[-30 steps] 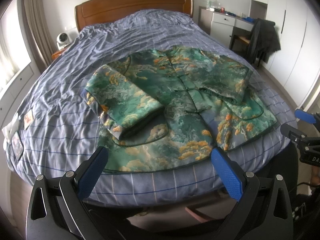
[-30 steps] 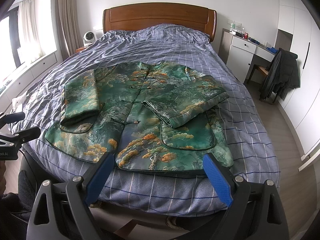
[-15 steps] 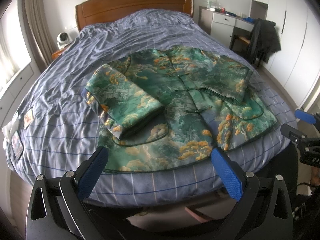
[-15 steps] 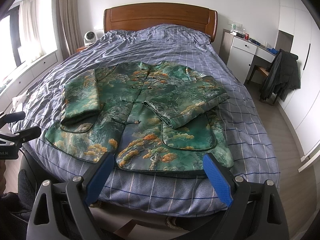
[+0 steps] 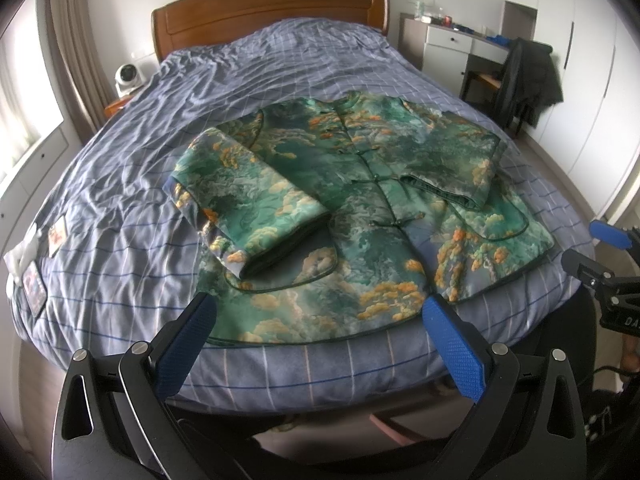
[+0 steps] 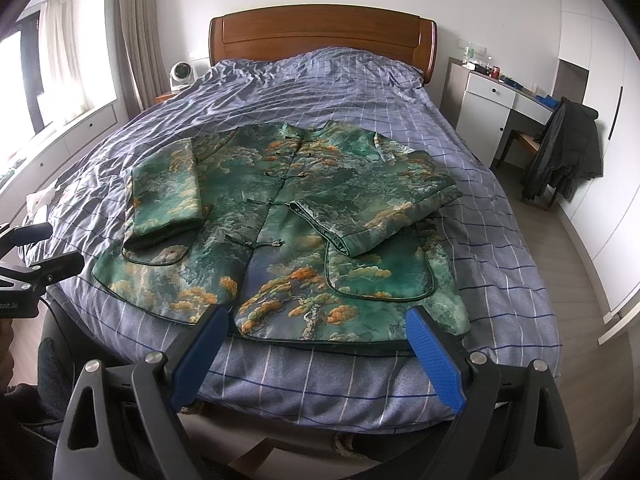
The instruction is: Fold large clothes
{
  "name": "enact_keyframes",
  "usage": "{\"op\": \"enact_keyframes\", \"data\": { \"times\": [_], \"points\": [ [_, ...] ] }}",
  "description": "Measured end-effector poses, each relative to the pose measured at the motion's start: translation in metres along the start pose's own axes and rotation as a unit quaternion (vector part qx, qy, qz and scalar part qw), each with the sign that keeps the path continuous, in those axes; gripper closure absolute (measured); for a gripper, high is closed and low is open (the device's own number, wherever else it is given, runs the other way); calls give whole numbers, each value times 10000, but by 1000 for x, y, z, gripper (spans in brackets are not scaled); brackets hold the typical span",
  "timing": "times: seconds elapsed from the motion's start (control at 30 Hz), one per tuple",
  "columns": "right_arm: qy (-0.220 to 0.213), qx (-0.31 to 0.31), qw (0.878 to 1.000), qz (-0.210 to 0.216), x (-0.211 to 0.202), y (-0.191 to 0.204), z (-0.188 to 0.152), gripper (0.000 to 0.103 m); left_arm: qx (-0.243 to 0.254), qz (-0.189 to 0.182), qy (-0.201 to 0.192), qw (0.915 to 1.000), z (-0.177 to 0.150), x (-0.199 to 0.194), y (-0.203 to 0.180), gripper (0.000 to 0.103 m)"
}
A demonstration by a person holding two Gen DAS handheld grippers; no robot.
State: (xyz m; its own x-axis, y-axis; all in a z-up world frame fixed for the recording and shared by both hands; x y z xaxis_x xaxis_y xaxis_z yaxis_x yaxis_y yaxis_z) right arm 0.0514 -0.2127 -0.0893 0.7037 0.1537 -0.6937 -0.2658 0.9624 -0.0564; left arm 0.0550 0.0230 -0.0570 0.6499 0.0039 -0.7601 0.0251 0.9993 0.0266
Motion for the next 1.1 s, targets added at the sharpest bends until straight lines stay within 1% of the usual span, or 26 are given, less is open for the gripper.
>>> {"op": "enact_keyframes", "data": {
  "times": [0.2, 0.4, 0.53, 0.6, 0.67, 0.73, 0.8, 0.87, 1.0, 1.07, 1.1],
  "points": [
    [37, -11, 10000, -47, 2, 2, -2, 11, -2, 12, -8, 10000, 0, 0, 1, 0],
    [140, 112, 9995, -269, 4, -9, -1, 11, -6, 19, -14, 10000, -1, 0, 3, 0],
    [24, -29, 9994, -333, 0, -10, 5, 11, -34, 78, -36, 10000, -1, 0, 7, 0],
    [-33, -138, 9996, -260, -1, -6, 9, 11, -74, 116, -41, 9999, 0, 2, 10, 0],
    [-137, -203, 9995, -173, 0, -12, 19, 11, -149, 136, -37, 9998, 1, 1, 15, 0],
    [-373, -516, 9977, -247, 2, -15, 33, 11, -232, 143, -34, 9996, 2, 1, 19, 0],
    [-600, -866, 9937, -370, 11, -23, 49, 11, -296, 143, -45, 9994, 0, 1, 22, 0],
    [-639, -1167, 9904, -381, 26, -24, 59, 11, -323, 148, -41, 9994, -1, 2, 23, 0],
    [-258, -1660, 9858, 3, 77, -17, 69, 11, -347, 137, -5, 9993, -2, 4, 23, 0],
    [-95, -1944, 9807, 184, 105, -6, 69, 11, -353, 141, -10, 9993, -2, 4, 23, 0],
    [-8, -2098, 9775, 192, 119, -1, 69, 11, -360, 148, -7, 9992, -2, 4, 23, 0]
  ]
}}
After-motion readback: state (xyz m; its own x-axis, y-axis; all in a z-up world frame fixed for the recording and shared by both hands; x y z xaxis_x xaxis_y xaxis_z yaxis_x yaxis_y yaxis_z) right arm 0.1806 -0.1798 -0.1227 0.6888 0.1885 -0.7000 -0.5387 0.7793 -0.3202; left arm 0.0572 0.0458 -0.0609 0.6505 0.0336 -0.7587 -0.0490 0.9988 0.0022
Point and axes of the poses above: each gripper's, at about its wrist camera, not at the fingertips, and x roughly the way its jaws point, y to its left, z to its top, the point moved 7 cm from there along x, roughly the way its jaws point
